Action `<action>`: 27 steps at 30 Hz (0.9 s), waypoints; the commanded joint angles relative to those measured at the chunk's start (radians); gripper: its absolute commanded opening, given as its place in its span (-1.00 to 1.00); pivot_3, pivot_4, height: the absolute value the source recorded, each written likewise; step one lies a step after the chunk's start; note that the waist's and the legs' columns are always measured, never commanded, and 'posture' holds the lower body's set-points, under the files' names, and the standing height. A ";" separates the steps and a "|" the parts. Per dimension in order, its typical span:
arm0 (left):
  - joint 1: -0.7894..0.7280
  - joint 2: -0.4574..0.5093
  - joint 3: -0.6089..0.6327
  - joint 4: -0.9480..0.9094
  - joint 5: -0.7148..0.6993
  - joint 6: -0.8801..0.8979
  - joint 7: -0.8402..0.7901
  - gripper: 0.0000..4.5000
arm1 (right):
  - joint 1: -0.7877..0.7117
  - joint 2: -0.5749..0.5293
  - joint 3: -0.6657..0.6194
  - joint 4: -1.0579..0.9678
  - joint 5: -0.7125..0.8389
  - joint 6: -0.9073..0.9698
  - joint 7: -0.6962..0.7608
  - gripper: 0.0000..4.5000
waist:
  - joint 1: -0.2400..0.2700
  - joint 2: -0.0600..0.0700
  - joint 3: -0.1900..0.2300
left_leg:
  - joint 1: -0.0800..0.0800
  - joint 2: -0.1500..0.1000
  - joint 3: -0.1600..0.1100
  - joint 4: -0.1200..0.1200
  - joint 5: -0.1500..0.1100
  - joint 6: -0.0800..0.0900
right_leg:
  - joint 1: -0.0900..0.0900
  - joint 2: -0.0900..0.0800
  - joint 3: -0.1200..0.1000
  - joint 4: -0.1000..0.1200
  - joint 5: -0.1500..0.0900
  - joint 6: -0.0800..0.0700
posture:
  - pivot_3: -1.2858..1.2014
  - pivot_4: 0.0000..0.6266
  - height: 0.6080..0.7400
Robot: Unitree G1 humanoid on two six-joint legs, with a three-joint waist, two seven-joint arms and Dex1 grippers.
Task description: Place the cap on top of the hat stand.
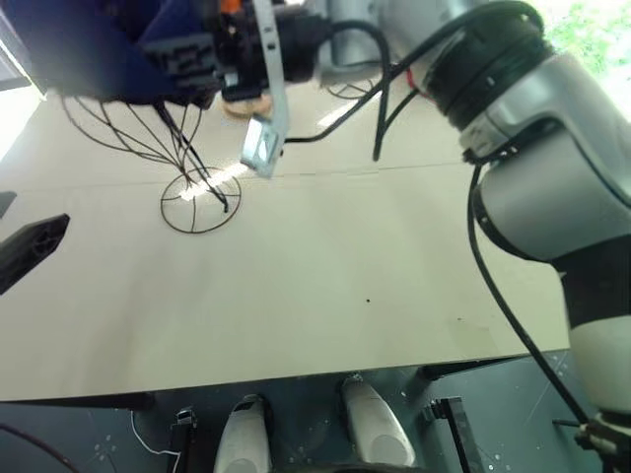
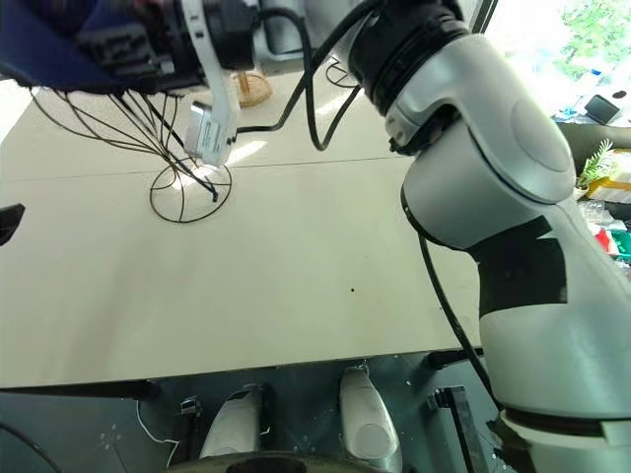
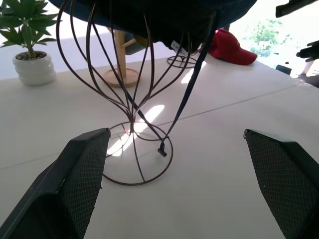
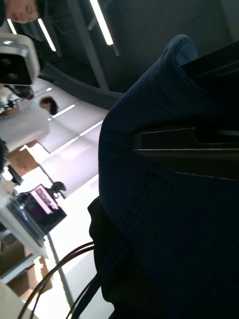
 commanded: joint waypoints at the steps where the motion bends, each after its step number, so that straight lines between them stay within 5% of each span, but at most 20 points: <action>1: 0.016 -0.012 0.024 -0.027 -0.021 -0.031 0.010 1.00 | 0.038 0.007 0.033 -0.050 -0.009 -0.021 -0.008 -0.97 | 0.000 -0.002 -0.001 | 0.000 0.000 0.000 0.000 0.000 0.000 | 0.000 0.000 0.000 0.000 0.000 0.000 | 0.03 -0.52 0.98; 17: -0.005 0.019 -0.020 -0.012 -0.033 -0.059 0.052 1.00 | 0.064 0.076 -0.045 0.296 0.161 0.111 0.301 -0.97 | -0.001 -0.002 -0.001 | 0.000 0.000 -0.003 0.001 0.000 0.000 | 0.001 0.000 -0.003 0.003 0.002 0.003 | 0.03 -0.52 0.98; 27: 0.055 0.008 0.050 -0.004 -0.018 -0.052 0.023 1.00 | 0.125 0.083 -0.102 0.305 0.290 0.045 0.429 -0.97 | -0.002 -0.002 -0.001 | 0.000 0.000 -0.004 0.001 0.000 0.000 | 0.001 0.001 -0.003 0.003 0.002 0.003 | 0.03 -0.52 0.98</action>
